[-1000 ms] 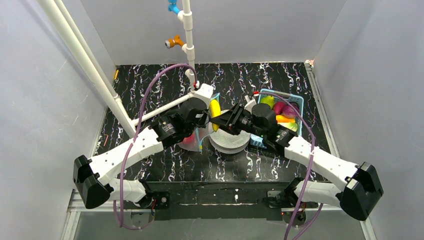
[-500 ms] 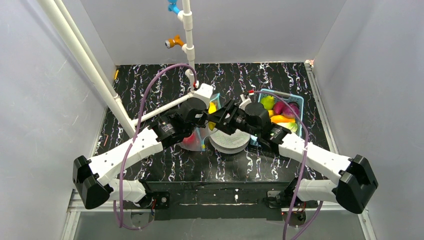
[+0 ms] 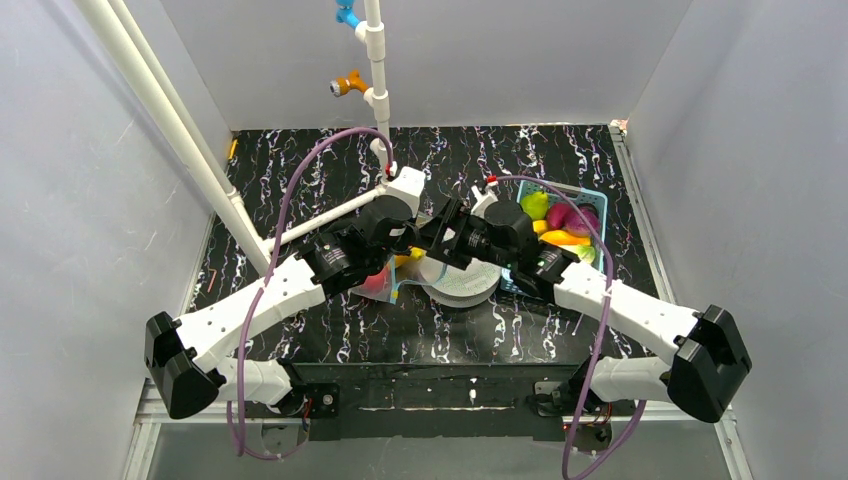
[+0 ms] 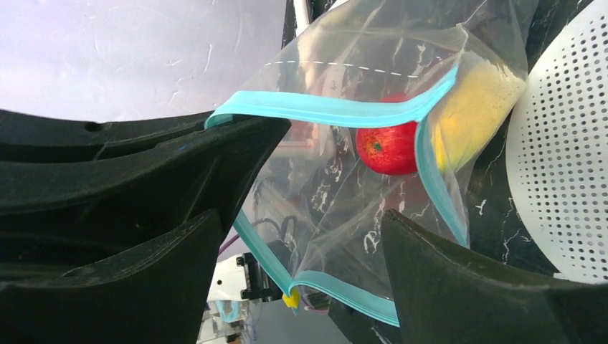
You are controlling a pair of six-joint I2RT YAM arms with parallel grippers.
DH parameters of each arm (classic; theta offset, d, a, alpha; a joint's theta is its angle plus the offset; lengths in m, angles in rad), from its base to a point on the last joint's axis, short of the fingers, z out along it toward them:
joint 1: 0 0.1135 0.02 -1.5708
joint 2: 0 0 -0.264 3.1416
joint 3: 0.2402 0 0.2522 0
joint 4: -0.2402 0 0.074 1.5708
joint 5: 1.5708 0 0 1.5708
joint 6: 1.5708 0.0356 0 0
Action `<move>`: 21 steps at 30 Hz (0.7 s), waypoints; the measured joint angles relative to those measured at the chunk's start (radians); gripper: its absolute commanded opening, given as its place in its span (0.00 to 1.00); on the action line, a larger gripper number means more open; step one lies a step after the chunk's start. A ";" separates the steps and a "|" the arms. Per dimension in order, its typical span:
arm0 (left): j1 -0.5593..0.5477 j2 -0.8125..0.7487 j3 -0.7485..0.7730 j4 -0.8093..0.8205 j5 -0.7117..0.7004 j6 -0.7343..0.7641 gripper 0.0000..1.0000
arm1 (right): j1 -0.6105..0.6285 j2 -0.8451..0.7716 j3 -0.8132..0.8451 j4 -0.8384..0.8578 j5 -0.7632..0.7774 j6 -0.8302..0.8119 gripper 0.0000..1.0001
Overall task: Place the food in the zip-top bag and seal the zipper
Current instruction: Pick up the fake fruit from the bin.
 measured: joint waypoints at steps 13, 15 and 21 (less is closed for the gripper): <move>0.000 0.000 0.000 0.001 -0.002 0.000 0.00 | -0.008 -0.132 0.165 -0.350 0.212 -0.349 0.76; 0.000 0.000 0.000 0.001 -0.002 0.000 0.00 | -0.032 -0.157 0.212 -0.435 0.305 -0.409 0.76; 0.000 0.000 0.000 0.001 -0.002 0.000 0.00 | -0.251 -0.202 0.234 -0.560 0.449 -0.511 0.76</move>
